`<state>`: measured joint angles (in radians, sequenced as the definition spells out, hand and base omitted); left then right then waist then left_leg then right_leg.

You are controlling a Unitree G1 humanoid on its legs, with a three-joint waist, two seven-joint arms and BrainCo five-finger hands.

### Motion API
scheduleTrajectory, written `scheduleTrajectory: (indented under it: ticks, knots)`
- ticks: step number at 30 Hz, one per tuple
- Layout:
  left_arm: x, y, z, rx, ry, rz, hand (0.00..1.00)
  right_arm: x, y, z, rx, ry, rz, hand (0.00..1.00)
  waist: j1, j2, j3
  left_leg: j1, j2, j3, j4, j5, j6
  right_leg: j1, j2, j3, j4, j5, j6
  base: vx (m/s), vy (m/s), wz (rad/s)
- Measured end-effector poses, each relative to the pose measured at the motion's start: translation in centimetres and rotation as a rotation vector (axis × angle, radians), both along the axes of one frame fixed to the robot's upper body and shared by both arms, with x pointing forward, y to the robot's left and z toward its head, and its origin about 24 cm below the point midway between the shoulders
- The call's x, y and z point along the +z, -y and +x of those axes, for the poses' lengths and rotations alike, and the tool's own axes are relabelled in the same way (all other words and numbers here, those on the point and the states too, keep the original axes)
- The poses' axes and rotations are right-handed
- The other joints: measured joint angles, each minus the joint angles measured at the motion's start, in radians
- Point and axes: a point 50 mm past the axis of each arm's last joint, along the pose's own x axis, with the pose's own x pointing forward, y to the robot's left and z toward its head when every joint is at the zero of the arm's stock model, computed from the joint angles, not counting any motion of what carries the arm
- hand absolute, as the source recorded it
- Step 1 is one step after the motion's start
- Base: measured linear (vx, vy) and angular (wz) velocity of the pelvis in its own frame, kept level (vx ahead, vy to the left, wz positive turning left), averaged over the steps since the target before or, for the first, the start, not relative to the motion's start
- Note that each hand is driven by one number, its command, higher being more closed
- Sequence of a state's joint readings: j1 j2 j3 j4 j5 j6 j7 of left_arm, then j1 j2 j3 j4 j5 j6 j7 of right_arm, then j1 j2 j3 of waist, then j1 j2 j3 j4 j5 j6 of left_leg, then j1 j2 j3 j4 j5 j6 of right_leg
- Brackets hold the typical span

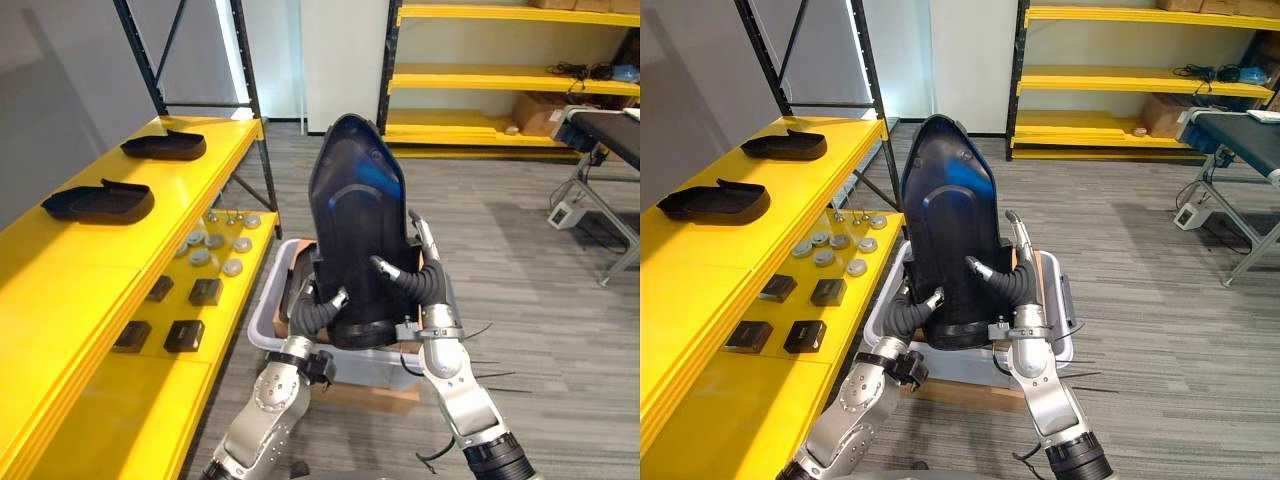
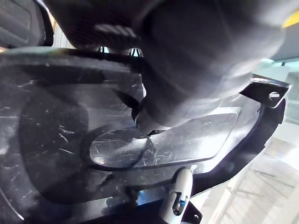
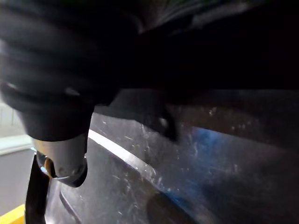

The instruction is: Walk over and take plastic housings, then place them on the shelf

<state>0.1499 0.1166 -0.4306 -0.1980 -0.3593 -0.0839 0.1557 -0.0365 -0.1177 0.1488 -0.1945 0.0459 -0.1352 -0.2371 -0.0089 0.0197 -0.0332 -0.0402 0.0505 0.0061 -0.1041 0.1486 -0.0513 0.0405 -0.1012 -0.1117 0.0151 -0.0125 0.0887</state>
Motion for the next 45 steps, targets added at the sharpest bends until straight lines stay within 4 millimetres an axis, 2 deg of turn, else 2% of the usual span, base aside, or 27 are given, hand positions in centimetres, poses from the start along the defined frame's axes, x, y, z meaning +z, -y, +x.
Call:
scheduleTrajectory:
  ticks: [5, 8, 11, 15, 18, 20, 21, 22, 23, 25, 26, 29, 31, 34, 37, 39, 42, 43, 44, 45]
  knots:
    - [0.3, 0.0, 0.2, 0.011, 0.015, -0.024, 1.00, 1.6, 0.9, -0.3, 0.060, 0.066, 0.149, 0.00, -0.002, -0.009, 0.008, 0.000, 0.000, 0.001, 0.000, -0.004, -0.005, -0.001, 0.000, 0.002, 0.000, -0.001, 0.001, 0.00, 0.000, 0.00]
    - [-0.2, -1.5, 0.3, 0.091, -0.007, -0.018, 1.00, 4.3, 4.2, -1.4, -0.056, 0.245, 0.302, 0.00, -0.004, -0.010, 0.010, -0.002, 0.000, 0.002, 0.000, -0.008, -0.004, -0.002, -0.001, 0.003, -0.001, -0.003, 0.003, 0.00, 0.000, 0.00]
    - [-1.6, -3.7, 0.2, 0.187, -0.063, 0.026, 1.00, 5.6, 7.0, -2.6, -0.161, 0.359, 0.322, 0.00, -0.006, -0.010, 0.010, -0.001, 0.000, 0.007, 0.000, -0.010, -0.004, -0.003, 0.000, 0.005, -0.004, -0.004, 0.003, 0.00, 0.000, -0.05]
    - [-2.1, -5.0, 0.2, 0.253, -0.083, 0.055, 1.00, 5.5, 9.4, -3.4, -0.296, 0.377, 0.326, 0.00, -0.007, -0.009, 0.011, -0.001, -0.001, 0.016, 0.000, -0.012, -0.002, -0.006, -0.002, 0.006, -0.008, -0.004, 0.003, 0.00, 0.000, -0.06]
    - [-2.4, -5.3, 0.0, 0.266, -0.095, 0.063, 1.00, 4.3, 11.8, -4.3, -0.419, 0.340, 0.318, 0.00, -0.008, -0.010, 0.011, -0.001, -0.002, 0.021, 0.000, -0.012, -0.001, -0.006, -0.004, 0.006, -0.007, -0.005, 0.003, 0.01, -0.003, 0.00]
    - [-2.7, -5.9, -0.1, 0.291, -0.108, 0.070, 1.00, 1.8, 13.8, -5.0, -0.554, 0.236, 0.326, 0.00, -0.013, -0.010, 0.011, 0.000, -0.002, 0.021, 0.000, -0.012, -0.001, -0.006, -0.005, 0.005, -0.004, -0.006, 0.003, 0.00, 0.000, 0.00]
    - [-2.7, -6.1, -0.1, 0.300, -0.109, 0.071, 1.00, 1.0, 14.3, -5.2, -0.588, 0.200, 0.325, 0.00, -0.016, -0.009, 0.012, 0.000, -0.002, 0.021, 0.000, -0.012, -0.001, -0.006, -0.004, 0.005, -0.003, -0.006, 0.003, 0.00, 0.000, 0.00]
    - [-2.8, -6.5, -0.1, 0.321, -0.111, 0.071, 1.00, -0.9, 15.2, -5.6, -0.655, 0.111, 0.325, 0.00, -0.022, -0.009, 0.013, 0.001, -0.002, 0.021, 0.000, -0.012, -0.001, -0.006, -0.004, 0.005, -0.002, -0.007, 0.003, 0.00, 0.000, 0.00]
    - [-2.8, -6.8, -0.1, 0.331, -0.112, 0.072, 1.00, -2.0, 15.5, -5.9, -0.690, 0.055, 0.314, 0.00, -0.025, -0.008, 0.014, 0.001, -0.002, 0.021, 0.000, -0.012, -0.001, -0.006, -0.004, 0.004, -0.001, -0.008, 0.002, 0.00, 0.000, 0.00]
    - [-3.0, -7.4, -0.4, 0.367, -0.126, 0.071, 1.00, -7.2, 16.5, -7.7, -0.802, -0.213, 0.280, 0.00, -0.030, -0.003, 0.020, 0.003, -0.002, 0.021, 0.000, -0.012, 0.000, -0.006, -0.004, 0.004, 0.001, -0.011, 0.002, 0.00, 0.000, 0.00]
    - [-3.2, -7.4, -0.6, 0.376, -0.135, 0.070, 1.00, -8.6, 16.6, -8.3, -0.820, -0.292, 0.267, 0.00, -0.030, -0.001, 0.022, 0.003, -0.002, 0.021, 0.000, -0.013, 0.000, -0.006, -0.004, 0.005, 0.001, -0.011, 0.002, 0.00, 0.000, 0.00]
    - [-4.1, -7.7, -1.7, 0.401, -0.181, 0.073, 1.00, -15.6, 16.1, -12.5, -0.877, -0.681, 0.260, 0.00, -0.031, 0.010, 0.035, 0.006, 0.000, 0.022, 0.000, -0.014, -0.001, -0.002, -0.003, 0.003, 0.002, -0.012, 0.001, 0.00, 0.000, 0.00]
    - [-4.3, -7.7, -2.0, 0.400, -0.194, 0.077, 1.00, -18.1, 15.5, -14.4, -0.870, -0.825, 0.271, 0.00, -0.030, 0.009, 0.042, 0.015, 0.001, 0.024, 0.000, -0.024, -0.003, 0.009, -0.002, 0.003, 0.001, -0.011, 0.001, 0.00, 0.000, 0.00]
    - [-4.4, -7.7, -2.1, 0.400, -0.200, 0.082, 1.00, -22.2, 13.5, -17.9, -0.830, -1.085, 0.321, 0.00, -0.028, 0.006, 0.045, 0.025, 0.002, 0.024, 0.000, -0.034, -0.007, 0.025, -0.002, 0.001, 0.002, -0.019, -0.003, 0.00, 0.000, 0.00]
    - [-4.6, -7.8, -2.4, 0.403, -0.210, 0.084, 1.00, -24.2, 11.0, -19.4, -0.753, -1.219, 0.367, 0.00, -0.025, 0.002, 0.053, 0.028, 0.002, 0.027, 0.000, -0.040, -0.004, 0.027, -0.004, 0.001, 0.024, -0.036, 0.005, -0.02, -0.003, 0.01]
    - [-4.6, -7.8, -2.5, 0.403, -0.213, 0.082, 1.00, -24.7, 9.9, -19.8, -0.707, -1.261, 0.369, 0.00, -0.019, -0.003, 0.057, 0.029, 0.001, 0.026, 0.001, -0.041, -0.004, 0.023, -0.007, -0.005, 0.044, -0.048, 0.005, -0.03, -0.007, 0.13]
    - [-3.7, -7.7, -2.3, 0.413, -0.173, 0.061, 1.00, -25.0, 8.1, -18.9, -0.623, -1.275, 0.378, 0.00, -0.003, -0.015, 0.094, -0.047, -0.020, -0.035, 0.083, -0.058, 0.000, -0.027, -0.026, -0.072, 0.165, -0.106, 0.005, -0.03, -0.012, 0.77]
    - [-2.9, -7.6, -2.1, 0.417, -0.139, 0.042, 1.00, -24.9, 7.9, -18.3, -0.605, -1.266, 0.373, 0.00, -0.003, -0.012, 0.115, -0.109, -0.032, -0.058, 0.142, -0.081, 0.005, -0.046, -0.044, -0.139, 0.217, -0.132, 0.004, -0.07, -0.017, 1.87]
    - [-2.4, -7.4, -2.0, 0.419, -0.121, 0.026, 1.00, -24.9, 7.9, -18.2, -0.610, -1.264, 0.379, 0.00, -0.003, -0.023, 0.128, -0.149, -0.031, -0.019, 0.165, -0.113, 0.053, -0.042, -0.076, -0.229, 0.228, -0.144, 0.005, -0.05, 0.022, 2.07]
    - [-2.3, -7.3, -2.0, 0.424, -0.115, 0.018, 1.00, -25.0, 7.7, -18.1, -0.610, -1.264, 0.383, 0.00, -0.002, -0.037, 0.135, -0.167, -0.027, 0.029, 0.189, -0.131, 0.082, -0.040, -0.101, -0.274, 0.227, -0.149, 0.004, -0.02, 0.046, 2.21]
